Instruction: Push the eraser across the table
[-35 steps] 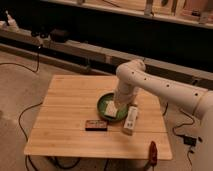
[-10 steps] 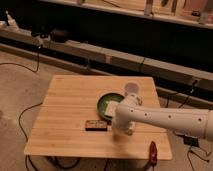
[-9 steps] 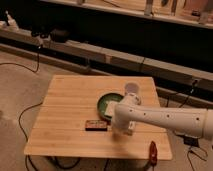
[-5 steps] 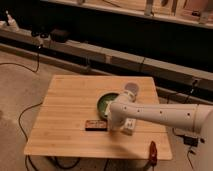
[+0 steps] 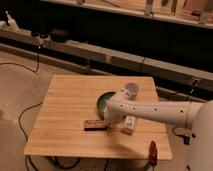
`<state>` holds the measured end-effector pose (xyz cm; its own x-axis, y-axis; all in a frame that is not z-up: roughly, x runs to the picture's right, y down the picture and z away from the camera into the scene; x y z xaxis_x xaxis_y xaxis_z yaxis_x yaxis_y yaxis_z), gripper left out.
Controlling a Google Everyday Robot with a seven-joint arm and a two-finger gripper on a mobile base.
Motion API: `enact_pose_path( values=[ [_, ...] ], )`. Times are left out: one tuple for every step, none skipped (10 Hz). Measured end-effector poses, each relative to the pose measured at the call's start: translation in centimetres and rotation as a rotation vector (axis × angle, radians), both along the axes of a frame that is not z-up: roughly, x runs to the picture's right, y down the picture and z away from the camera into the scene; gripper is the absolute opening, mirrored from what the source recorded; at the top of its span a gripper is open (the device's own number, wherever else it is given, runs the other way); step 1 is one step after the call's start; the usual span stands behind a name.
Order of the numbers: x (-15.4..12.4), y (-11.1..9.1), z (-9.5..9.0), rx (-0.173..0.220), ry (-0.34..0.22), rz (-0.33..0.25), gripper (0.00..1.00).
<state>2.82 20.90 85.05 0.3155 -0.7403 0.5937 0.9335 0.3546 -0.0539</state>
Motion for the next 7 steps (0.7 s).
enact_pose_path(
  values=[
    [-0.6, -0.2, 0.2, 0.002, -0.013, -0.001, 0.05],
    [-1.3, -0.2, 0.4, 0.001, -0.027, -0.005, 0.05],
    [-1.8, -0.1, 0.5, -0.001, -0.037, -0.008, 0.05],
    [-2.5, -0.1, 0.7, -0.004, -0.049, -0.010, 0.05],
    [-3.3, -0.1, 0.9, -0.006, -0.063, -0.013, 0.05],
    [-3.8, -0.2, 1.0, -0.007, -0.072, -0.015, 0.05],
    [-4.5, -0.4, 1.3, -0.004, -0.085, -0.020, 0.05]
  ],
)
